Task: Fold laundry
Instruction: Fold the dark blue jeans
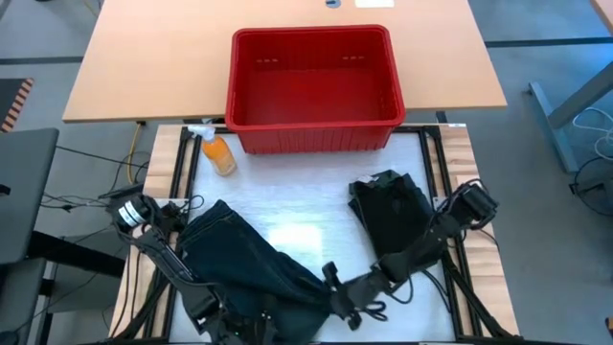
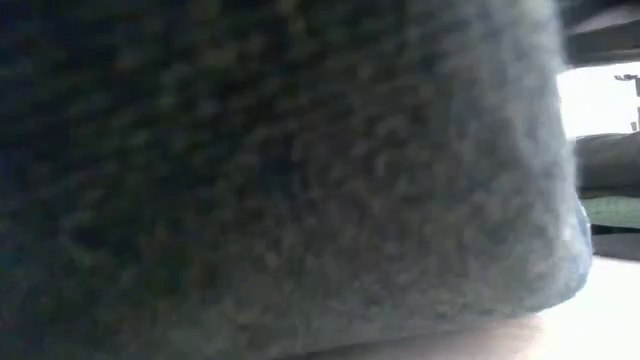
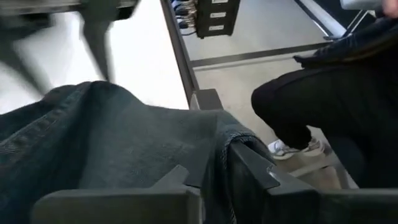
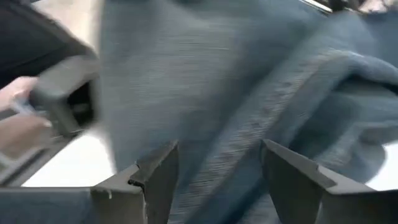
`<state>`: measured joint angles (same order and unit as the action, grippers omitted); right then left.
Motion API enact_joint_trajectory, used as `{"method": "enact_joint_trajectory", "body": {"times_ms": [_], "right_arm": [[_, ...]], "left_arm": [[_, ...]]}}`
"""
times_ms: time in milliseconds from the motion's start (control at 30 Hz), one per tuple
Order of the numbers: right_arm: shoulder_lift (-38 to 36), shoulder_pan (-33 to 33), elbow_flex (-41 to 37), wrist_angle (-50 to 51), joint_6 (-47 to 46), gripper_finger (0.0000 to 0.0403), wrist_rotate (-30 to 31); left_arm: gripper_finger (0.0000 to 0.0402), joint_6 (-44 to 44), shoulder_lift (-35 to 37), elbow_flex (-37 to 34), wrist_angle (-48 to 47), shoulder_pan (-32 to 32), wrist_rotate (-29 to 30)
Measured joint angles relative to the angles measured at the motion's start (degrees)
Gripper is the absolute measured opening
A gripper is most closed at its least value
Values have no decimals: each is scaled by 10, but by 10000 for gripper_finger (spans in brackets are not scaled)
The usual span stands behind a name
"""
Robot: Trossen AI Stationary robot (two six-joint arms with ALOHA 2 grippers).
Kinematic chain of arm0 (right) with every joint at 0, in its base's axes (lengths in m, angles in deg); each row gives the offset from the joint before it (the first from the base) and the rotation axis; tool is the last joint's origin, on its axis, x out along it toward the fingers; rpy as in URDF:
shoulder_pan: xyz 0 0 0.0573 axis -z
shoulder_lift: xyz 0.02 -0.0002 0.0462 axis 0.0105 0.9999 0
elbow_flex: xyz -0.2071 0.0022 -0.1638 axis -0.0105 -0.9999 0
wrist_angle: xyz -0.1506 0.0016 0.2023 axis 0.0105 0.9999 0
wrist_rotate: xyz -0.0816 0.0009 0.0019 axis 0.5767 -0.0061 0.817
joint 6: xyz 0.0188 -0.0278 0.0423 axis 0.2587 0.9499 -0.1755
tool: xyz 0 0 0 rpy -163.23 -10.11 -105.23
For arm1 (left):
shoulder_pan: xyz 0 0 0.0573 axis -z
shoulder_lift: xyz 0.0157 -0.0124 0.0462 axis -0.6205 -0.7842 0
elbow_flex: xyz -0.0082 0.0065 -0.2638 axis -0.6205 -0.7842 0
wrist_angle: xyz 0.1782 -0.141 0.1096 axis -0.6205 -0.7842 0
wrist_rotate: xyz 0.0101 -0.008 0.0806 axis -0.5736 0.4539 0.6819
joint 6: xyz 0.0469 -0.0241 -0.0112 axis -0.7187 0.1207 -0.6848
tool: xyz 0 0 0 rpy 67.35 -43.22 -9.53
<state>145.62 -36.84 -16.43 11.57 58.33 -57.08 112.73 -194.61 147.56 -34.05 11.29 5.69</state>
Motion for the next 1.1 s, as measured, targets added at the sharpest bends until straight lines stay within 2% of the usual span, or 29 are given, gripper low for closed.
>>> {"method": "enact_joint_trajectory", "body": {"times_ms": [100, 267, 400, 533, 633, 767, 867, 967, 1100], "right_arm": [[0, 19, 0, 1, -19, 249, 1], [0, 34, 0, 57, -36, 249, 20], [0, 41, 1, 126, -36, 249, 68], [-4, 51, 1, 174, -40, 249, 77], [-14, 62, 1, 208, -49, 249, 74], [-47, 77, -1, 239, -43, 249, 53], [-94, 87, -11, 249, -33, 249, 41], [-145, 97, -38, 241, -32, 249, 34], [-195, 119, -112, 149, -64, 249, -22]], "left_arm": [[64, 26, -15, 0, -1, 0, -7], [116, 87, -26, 0, -46, -9, -91], [142, 123, -2, 27, -157, -20, -176], [146, 134, 39, 58, -264, -25, -209], [140, 95, 80, 64, -335, -24, -165], [131, 43, 129, 36, -382, -24, 14], [127, 34, 150, -16, -381, -58, 31], [126, 20, 168, -79, -343, -100, 54], [126, -23, 184, -146, -303, -144, 53]]}}
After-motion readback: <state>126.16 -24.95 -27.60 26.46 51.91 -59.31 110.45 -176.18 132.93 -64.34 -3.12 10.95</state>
